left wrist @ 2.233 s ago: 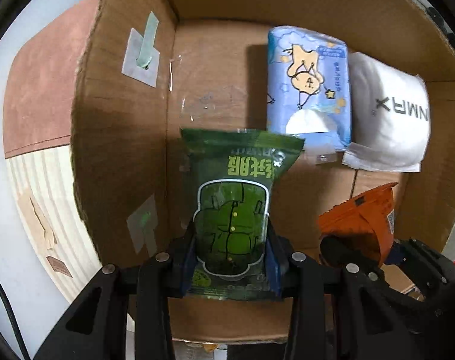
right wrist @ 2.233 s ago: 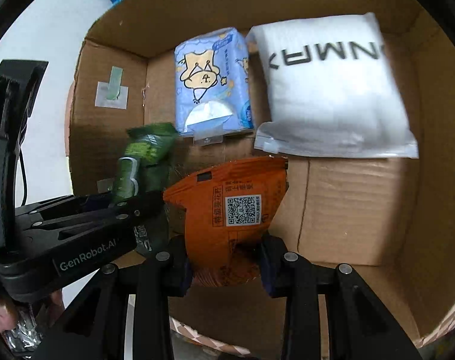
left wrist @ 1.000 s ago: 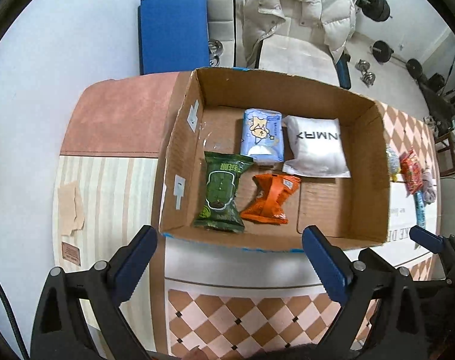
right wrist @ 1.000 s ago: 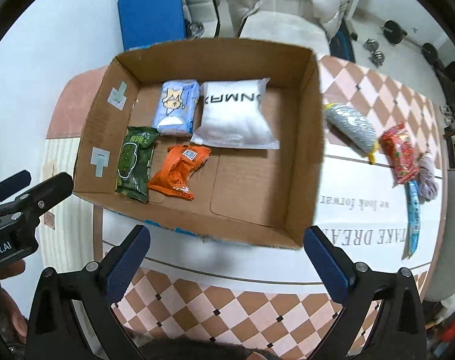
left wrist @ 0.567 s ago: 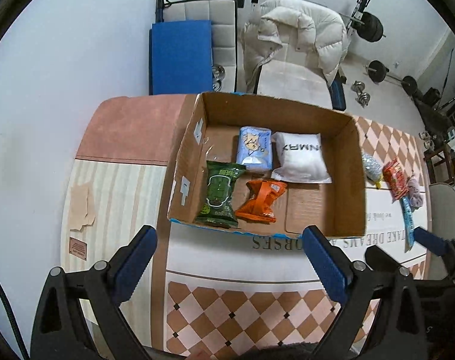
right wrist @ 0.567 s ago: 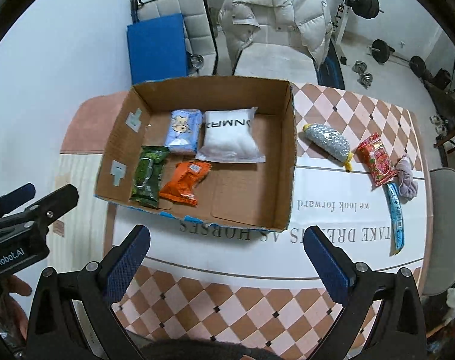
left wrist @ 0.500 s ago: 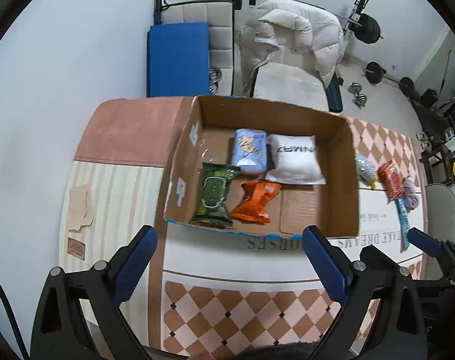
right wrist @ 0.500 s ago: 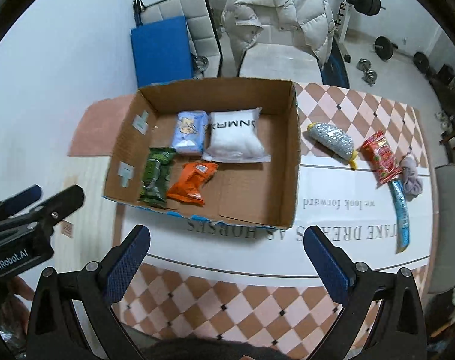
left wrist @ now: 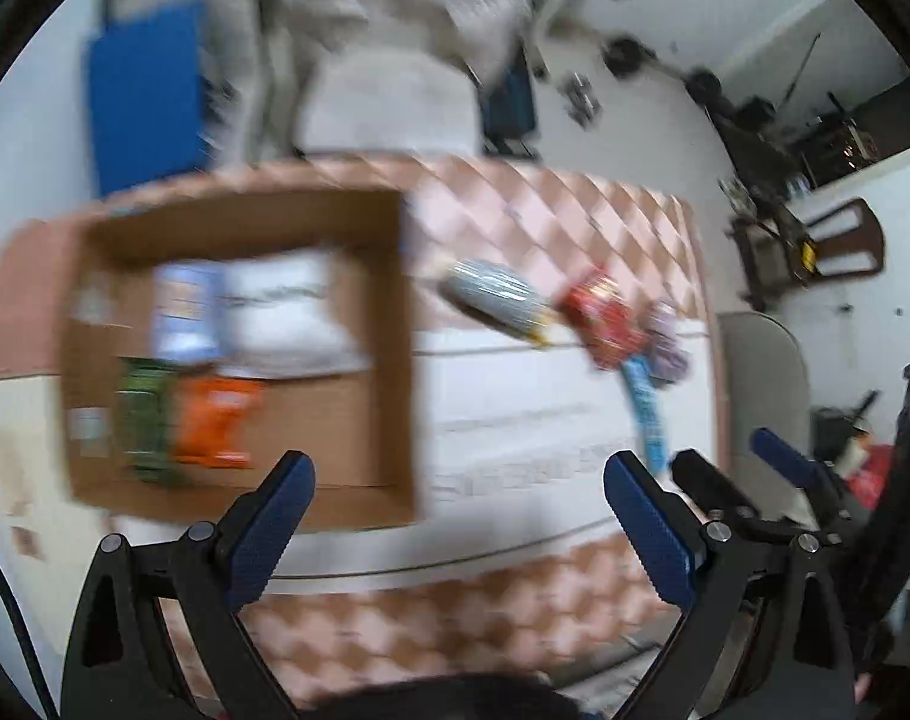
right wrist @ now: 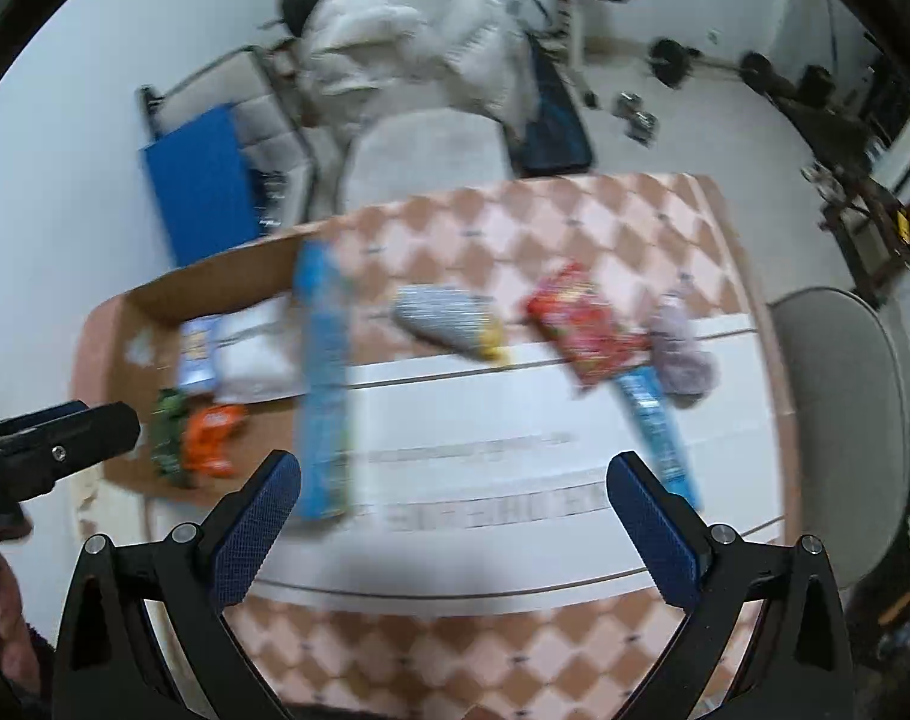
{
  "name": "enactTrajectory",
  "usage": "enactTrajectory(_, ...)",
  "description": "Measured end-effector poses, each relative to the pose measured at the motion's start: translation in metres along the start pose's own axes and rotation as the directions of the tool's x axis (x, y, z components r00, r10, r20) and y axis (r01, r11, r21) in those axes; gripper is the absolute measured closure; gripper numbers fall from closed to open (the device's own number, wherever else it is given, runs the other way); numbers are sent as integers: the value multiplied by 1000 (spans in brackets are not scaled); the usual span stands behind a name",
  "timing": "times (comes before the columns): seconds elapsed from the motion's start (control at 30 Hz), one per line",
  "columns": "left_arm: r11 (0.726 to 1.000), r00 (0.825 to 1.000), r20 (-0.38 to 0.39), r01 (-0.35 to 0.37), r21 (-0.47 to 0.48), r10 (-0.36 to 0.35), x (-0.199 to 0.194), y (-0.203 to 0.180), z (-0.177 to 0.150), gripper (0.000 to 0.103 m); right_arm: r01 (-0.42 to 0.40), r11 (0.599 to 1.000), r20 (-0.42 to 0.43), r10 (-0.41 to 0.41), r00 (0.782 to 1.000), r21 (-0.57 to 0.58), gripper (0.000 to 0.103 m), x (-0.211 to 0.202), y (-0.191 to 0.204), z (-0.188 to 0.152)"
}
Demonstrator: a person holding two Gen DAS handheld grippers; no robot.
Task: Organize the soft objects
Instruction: 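Grasp the silver sponge with left tool while right tool grasps red snack bag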
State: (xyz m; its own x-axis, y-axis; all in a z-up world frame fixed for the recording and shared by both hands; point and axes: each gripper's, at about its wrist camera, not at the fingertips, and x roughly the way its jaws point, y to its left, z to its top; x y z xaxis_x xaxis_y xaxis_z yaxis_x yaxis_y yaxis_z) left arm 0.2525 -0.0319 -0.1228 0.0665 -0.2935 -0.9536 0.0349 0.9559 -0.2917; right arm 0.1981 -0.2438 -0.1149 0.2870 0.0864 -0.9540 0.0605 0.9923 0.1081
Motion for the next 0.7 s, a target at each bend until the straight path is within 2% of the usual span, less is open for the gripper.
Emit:
enactTrajectory(0.07,1000,997,-71,16,3,-15,40,-29,25,4,31,999,-25,-31,999,14,0,19,-35,16)
enactTrajectory(0.13,1000,993,-121,-1,-13,0,76,-48,47,4,55,999,-47,-54,997,4,1,38,-59,30)
enactTrajectory(0.23,996,979,-205,-24,-86,6,134,-58,79,5,57,998,-78,-60,995,-41,5,78,-91,55)
enactTrajectory(0.3,987,965,-262,-48,-152,7,172,-57,96,6,53,996,-101,-60,993,-72,8,105,-99,67)
enactTrajectory(0.37,976,955,-297,-76,-202,13,199,-54,106,7,36,995,-142,-49,989,-92,17,137,-105,78)
enactTrajectory(0.5,953,941,-337,-133,-273,34,238,-47,125,7,1,989,-207,-31,978,-147,17,181,-104,91)
enactTrajectory(0.6,939,925,-370,-200,-280,87,261,-40,134,7,2,982,-242,-49,969,-191,17,210,-101,96)
enactTrajectory(0.63,936,920,-379,-216,-277,100,266,-39,136,14,5,981,-252,-55,966,-196,17,218,-101,98)
enactTrajectory(0.67,931,911,-393,-243,-271,124,272,-38,137,25,7,981,-264,-60,963,-196,17,227,-102,99)
enactTrajectory(0.7,929,904,-404,-260,-264,138,278,-36,137,31,2,981,-277,-57,959,-196,17,235,-102,100)
